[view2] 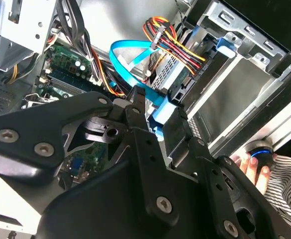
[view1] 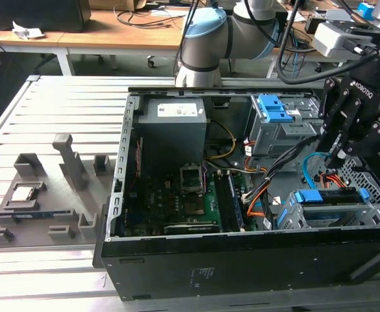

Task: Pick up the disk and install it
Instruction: 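Insert the second disk wire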

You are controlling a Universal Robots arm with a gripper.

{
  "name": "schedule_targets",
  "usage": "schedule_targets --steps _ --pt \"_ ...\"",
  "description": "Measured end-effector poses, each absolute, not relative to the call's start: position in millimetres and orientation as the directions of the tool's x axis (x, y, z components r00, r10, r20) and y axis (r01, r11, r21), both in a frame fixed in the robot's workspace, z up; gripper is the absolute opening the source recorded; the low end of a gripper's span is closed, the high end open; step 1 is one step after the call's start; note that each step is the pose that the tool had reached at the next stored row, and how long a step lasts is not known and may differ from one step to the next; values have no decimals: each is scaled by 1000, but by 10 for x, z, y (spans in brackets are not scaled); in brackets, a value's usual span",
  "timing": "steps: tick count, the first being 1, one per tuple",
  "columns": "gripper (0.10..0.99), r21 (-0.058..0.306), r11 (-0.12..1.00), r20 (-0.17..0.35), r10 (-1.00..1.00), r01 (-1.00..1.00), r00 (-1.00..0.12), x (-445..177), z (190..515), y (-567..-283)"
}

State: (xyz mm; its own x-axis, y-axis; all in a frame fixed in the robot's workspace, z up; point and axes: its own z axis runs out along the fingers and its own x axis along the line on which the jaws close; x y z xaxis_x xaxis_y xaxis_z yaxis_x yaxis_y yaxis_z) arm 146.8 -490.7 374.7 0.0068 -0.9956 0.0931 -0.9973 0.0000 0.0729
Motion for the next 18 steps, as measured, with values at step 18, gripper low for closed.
schedule_targets --steps 18 --pt "161 73 -3 124 -992 -997 12 1470 3651 -5173"
